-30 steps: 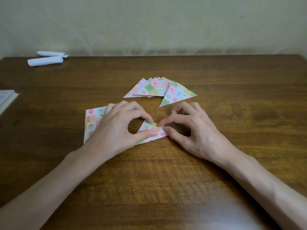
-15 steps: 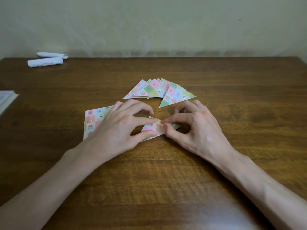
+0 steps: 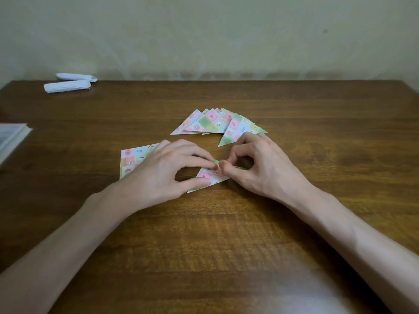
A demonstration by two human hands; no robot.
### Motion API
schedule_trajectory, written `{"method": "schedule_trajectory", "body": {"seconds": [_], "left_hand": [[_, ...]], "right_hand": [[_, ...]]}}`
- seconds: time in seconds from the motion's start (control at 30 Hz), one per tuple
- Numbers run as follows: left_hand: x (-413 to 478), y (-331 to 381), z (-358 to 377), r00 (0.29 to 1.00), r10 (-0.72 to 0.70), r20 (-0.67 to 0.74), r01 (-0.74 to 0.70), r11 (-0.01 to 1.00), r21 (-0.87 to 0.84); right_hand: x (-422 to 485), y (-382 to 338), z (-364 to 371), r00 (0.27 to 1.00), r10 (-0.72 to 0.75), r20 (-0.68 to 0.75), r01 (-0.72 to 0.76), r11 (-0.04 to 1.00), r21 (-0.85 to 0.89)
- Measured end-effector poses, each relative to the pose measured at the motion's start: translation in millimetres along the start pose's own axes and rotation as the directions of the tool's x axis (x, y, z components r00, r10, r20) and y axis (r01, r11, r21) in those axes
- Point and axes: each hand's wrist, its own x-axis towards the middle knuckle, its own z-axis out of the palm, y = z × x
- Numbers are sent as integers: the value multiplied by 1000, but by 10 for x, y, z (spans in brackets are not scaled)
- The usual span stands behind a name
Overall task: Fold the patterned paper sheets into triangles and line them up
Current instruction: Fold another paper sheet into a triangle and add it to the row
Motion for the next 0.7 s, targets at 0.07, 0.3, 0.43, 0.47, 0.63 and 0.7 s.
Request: {"method": "schedule_trajectory", "body": {"seconds": [0.07, 0.3, 0.43, 0.47, 0.63, 0.7], "left_hand": [[-11, -22, -33, 1000, -3, 18, 3, 1000, 0], [-56, -49, -128, 991, -33, 132, 40, 998, -52], [-49, -40, -133, 990, -47, 131, 57, 996, -69], [-47, -38, -129, 991, -53, 126, 63, 995, -76], [-49, -39, -114, 992, -53, 111, 62, 995, -84], [-50, -46, -119, 992, -56, 116, 67, 994, -87]], "right_hand": [[17, -20, 18, 1000, -4, -16, 4, 1000, 1], [-104, 48, 133, 996, -71, -49, 73, 996, 43], [-141, 21, 192, 995, -65, -77, 64, 998, -15], [-144, 7, 209, 994, -61, -87, 58, 998, -36], [-153, -43, 284, 989, -35, -146, 20, 994, -103], [-160, -46, 296, 987, -48, -151, 26, 989, -143]]}}
